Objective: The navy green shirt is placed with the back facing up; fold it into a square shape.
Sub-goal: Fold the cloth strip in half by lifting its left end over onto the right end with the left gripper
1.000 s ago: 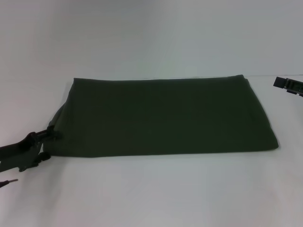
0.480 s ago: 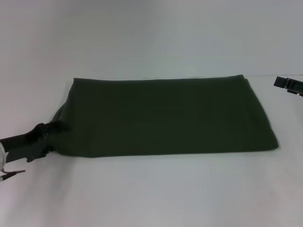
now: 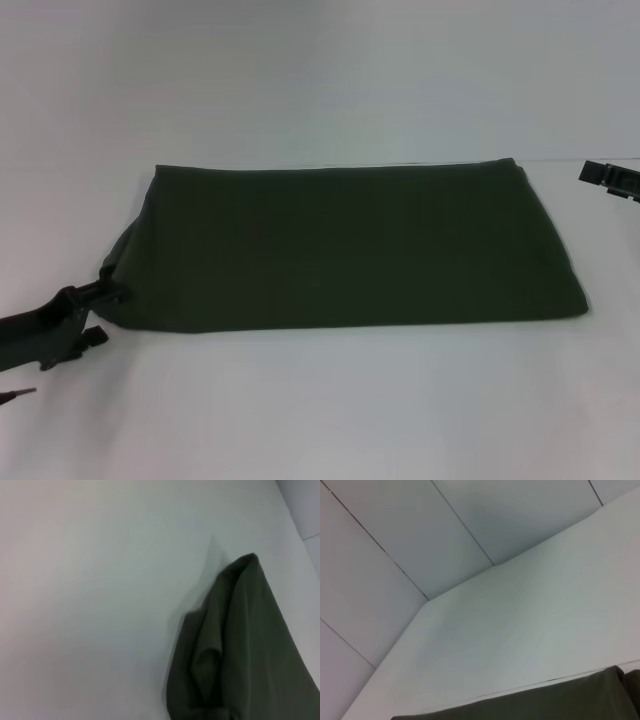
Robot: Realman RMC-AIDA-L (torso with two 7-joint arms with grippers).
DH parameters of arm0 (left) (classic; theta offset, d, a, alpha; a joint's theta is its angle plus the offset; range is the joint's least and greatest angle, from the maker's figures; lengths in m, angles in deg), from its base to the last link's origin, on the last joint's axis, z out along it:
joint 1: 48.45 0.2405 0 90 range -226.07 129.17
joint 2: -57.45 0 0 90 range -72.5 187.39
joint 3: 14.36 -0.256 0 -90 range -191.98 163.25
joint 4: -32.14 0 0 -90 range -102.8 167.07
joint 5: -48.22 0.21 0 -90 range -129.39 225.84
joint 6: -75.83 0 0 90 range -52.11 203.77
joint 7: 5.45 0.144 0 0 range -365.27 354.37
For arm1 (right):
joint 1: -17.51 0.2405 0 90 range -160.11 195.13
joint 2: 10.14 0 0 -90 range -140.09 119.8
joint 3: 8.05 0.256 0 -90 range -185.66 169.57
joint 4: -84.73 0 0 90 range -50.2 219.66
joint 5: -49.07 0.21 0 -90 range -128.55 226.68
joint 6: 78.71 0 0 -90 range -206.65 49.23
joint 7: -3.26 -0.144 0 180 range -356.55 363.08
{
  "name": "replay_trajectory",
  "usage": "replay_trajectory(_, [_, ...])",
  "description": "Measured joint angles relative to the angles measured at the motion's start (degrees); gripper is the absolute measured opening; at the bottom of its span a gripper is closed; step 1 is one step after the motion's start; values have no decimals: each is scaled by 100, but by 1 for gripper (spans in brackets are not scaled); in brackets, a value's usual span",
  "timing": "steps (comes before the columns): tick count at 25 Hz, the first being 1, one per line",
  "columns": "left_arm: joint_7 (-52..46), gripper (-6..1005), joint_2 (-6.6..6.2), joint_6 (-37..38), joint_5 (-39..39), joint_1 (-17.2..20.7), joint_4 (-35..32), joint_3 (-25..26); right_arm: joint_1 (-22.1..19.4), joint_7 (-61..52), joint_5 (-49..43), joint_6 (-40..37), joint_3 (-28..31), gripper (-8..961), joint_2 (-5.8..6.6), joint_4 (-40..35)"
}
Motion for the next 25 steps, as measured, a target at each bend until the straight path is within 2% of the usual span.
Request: replay_trajectory(25, [0, 817, -8, -72, 0, -171, 54, -65, 49, 0, -1, 58, 1, 778, 1, 14])
